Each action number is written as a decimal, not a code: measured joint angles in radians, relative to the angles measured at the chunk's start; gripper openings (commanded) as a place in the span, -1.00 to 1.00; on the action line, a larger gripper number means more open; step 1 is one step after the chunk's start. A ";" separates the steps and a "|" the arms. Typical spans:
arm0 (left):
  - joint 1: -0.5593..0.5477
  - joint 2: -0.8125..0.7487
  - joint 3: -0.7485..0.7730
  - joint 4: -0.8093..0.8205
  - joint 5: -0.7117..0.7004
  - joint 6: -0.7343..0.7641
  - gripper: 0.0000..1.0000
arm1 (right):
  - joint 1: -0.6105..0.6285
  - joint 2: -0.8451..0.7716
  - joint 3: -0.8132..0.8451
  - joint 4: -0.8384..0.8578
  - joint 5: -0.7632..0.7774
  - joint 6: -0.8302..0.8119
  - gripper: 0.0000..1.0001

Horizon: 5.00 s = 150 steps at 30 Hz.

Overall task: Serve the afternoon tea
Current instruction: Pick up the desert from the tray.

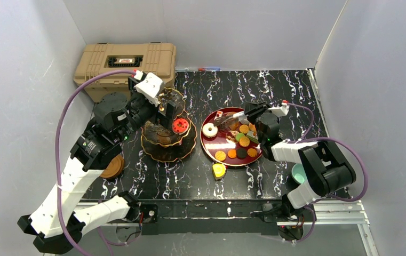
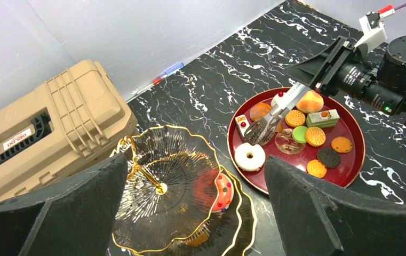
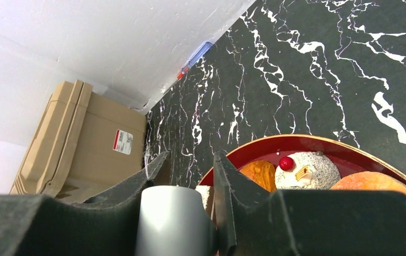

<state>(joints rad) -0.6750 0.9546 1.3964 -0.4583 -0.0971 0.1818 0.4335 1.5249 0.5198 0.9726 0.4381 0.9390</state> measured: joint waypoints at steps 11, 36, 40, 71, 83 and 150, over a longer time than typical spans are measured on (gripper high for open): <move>0.000 -0.002 0.000 0.000 0.000 0.000 0.96 | 0.021 0.008 0.034 -0.014 -0.010 -0.058 -0.07; 0.000 -0.044 -0.016 -0.001 0.000 0.000 0.96 | 0.248 0.110 0.365 -0.225 0.246 -0.430 -0.30; 0.000 -0.045 -0.016 -0.001 0.000 0.000 0.96 | 0.264 0.115 0.370 -0.237 0.276 -0.438 -0.06; 0.000 -0.061 -0.028 -0.005 0.000 0.000 0.96 | 0.313 -0.237 0.193 -0.580 0.391 -0.118 -0.97; 0.000 -0.054 -0.019 -0.014 0.000 0.001 0.96 | 0.313 -0.282 0.175 -0.591 0.188 -0.257 -0.69; 0.000 -0.044 0.005 -0.018 0.006 0.008 0.96 | 0.117 -0.346 0.023 -0.375 -0.111 -0.142 -0.97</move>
<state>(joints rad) -0.6750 0.9108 1.4017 -0.4767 -0.0910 0.1898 0.5503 1.1790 0.5423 0.5972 0.3271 0.7975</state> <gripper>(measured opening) 0.981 0.413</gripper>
